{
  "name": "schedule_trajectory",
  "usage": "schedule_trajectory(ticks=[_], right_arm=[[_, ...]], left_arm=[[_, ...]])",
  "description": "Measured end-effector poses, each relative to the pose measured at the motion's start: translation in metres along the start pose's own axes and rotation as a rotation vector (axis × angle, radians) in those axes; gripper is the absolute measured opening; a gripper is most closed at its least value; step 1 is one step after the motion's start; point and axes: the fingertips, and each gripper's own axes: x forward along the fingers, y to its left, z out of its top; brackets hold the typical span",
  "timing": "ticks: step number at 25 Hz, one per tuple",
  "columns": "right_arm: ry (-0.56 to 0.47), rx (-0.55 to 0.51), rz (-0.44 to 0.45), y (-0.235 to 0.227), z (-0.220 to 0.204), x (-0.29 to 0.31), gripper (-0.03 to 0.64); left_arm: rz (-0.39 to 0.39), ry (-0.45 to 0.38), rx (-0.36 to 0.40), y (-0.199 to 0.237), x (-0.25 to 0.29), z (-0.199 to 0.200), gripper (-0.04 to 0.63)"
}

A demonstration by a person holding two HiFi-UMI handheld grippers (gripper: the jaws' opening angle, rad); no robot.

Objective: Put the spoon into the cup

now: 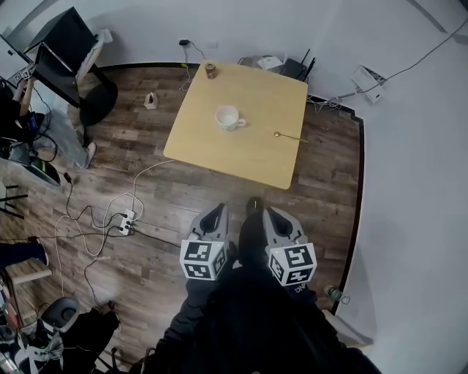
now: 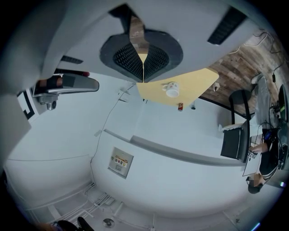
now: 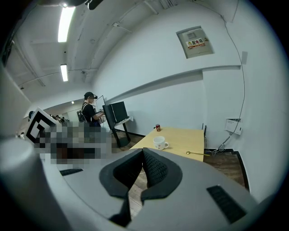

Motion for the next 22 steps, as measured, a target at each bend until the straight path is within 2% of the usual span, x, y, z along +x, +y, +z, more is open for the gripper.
schedule_trajectory(ticks=[6, 12, 22], right_arm=[[-0.024, -0.026, 0.038, -0.049, 0.045, 0.051, 0.021], [-0.031, -0.013, 0.049, -0.114, 0.082, 0.086, 0.021], [0.023, 0.078, 0.055, -0.201, 0.081, 0.134, 0.021]], left_arm=[[0.036, -0.011, 0.0, 0.014, 0.075, 0.041, 0.034], [0.014, -0.021, 0.043, -0.006, 0.155, 0.088, 0.035], [0.011, 0.048, 0.068, -0.019, 0.251, 0.102, 0.035]])
